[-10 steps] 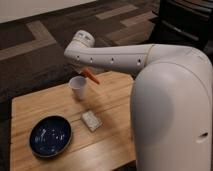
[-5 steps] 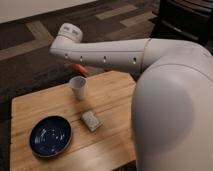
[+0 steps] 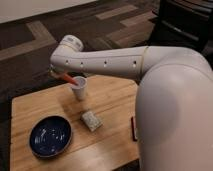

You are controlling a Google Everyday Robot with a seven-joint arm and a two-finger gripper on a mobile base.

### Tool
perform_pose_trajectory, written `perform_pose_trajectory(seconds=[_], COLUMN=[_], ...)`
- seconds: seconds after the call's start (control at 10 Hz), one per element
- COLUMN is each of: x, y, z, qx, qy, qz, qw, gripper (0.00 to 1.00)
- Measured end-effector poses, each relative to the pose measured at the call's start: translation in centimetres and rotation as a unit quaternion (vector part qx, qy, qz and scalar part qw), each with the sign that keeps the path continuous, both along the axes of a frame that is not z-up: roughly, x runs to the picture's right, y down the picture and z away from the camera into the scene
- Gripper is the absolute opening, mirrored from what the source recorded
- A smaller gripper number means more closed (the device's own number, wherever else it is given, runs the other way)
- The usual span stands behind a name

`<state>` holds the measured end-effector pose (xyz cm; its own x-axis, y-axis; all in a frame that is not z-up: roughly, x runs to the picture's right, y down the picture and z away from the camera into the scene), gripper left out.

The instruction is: Place the pepper in the ceramic cup

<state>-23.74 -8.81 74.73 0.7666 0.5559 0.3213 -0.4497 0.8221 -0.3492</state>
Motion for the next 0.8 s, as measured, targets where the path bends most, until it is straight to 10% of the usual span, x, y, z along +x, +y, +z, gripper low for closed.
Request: perform_pose_trajectory(seconds=[0.8], x=[2.7], y=[0.1], z=[2.9], qx=[-0.026], qy=[-0.031], qz=[0.014], qw=[0.9991], gripper=[0.14])
